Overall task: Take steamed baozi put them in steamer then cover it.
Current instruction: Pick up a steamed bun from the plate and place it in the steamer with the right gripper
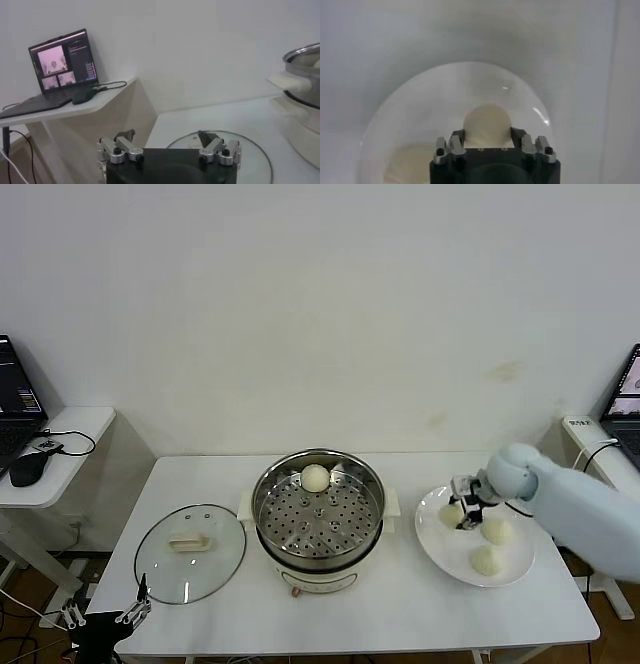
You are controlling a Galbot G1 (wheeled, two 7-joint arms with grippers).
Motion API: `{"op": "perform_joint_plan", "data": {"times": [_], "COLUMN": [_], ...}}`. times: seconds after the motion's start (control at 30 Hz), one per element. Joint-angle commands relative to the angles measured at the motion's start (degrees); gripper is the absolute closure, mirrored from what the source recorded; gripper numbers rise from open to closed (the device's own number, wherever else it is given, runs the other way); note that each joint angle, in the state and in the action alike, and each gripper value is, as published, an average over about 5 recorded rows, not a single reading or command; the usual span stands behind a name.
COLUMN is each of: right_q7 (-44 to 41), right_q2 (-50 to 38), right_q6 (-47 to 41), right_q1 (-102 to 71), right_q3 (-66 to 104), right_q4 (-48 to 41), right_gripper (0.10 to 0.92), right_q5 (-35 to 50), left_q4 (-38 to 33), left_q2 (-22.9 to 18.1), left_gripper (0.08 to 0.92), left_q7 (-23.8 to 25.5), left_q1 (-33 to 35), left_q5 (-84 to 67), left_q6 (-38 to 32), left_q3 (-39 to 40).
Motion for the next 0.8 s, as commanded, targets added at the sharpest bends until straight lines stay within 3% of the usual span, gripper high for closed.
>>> {"op": "perform_joint_plan", "data": {"times": [0.03,0.43,0.8], "right_q7": [0.2,6.0,11.7], "right_q2": [-0.5,14.0,30.1], "right_q6": [-5.2,-17.7,-22.2], "right_q1": [24.3,31.5,24.9], "right_q3": [-12.1,-20.7,-23.4], "right_q4": [10.3,17.9,9.9], "right_gripper": [0.43,0.415,0.407], "right_q5": [15.2,32.8,35.1], "left_q4": [-0.7,-2.2,-1.6], "left_q2": [0.3,0.2,-0.2], "left_gripper": [0.177,0.177,0.177], "left_q7": [0.0,0.0,0.0], "left_q1": [0.0,-0.2,-1.1], "left_q5": [-0.1,-0.1,-0.1], "left_q6": [0.0,0.1,0.0], "left_q3": [0.2,0.5,0.1]}}
